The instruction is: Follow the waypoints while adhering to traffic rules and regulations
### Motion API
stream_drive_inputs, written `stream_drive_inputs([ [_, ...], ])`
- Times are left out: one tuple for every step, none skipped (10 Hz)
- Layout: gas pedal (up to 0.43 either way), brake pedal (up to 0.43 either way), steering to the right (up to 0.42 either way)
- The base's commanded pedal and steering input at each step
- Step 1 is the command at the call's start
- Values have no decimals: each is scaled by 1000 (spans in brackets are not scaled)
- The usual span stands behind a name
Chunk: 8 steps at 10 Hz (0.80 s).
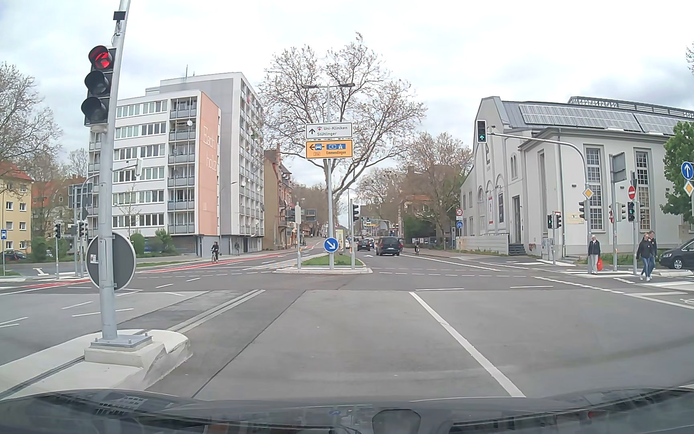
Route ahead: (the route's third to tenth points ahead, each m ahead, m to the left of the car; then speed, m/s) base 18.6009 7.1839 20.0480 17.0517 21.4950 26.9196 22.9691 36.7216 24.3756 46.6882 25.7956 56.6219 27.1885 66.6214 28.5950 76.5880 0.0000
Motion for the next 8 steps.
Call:
stream_drive_inputs([
  [0, 201, -1],
  [0, 201, -1],
  [0, 201, -1],
  [0, 201, -1],
  [0, 201, -1],
  [0, 201, -1],
  [0, 201, -1],
  [0, 201, -1],
])
